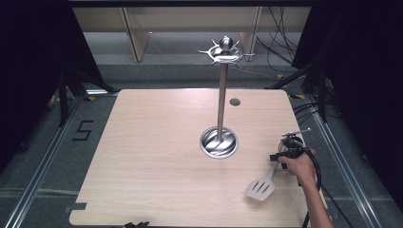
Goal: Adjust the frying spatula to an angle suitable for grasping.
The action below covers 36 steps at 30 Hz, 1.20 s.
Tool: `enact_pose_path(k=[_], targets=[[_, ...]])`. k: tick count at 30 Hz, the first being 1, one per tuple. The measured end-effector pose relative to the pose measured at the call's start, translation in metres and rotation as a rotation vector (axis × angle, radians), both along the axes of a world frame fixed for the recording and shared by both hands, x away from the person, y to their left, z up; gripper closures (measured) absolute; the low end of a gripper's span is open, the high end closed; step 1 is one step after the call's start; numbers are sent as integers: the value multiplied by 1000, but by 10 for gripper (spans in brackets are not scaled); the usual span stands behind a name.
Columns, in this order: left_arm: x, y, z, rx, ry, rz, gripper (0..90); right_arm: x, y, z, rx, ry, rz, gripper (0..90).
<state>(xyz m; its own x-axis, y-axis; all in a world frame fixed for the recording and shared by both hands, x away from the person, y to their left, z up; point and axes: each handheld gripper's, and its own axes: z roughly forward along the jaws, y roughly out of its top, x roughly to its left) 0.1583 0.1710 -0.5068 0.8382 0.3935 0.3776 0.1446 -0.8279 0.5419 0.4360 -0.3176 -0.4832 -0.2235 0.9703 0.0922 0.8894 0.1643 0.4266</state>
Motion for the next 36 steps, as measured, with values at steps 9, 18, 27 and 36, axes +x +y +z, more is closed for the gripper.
enact_pose_path(k=[9,18,27,36], targets=[[-1,-1,-1,-13,2,-2,183,12,25,6,-88,114,49,468],[-1,-1,-1,-16,3,-1,183,19,32,8,-161,139,119,572],[-1,-1,-1,-13,4,-2,183,26,45,11,-141,196,178,656],[0,0,1,4,-1,-6,182,34,53,10,-150,211,237,741]])
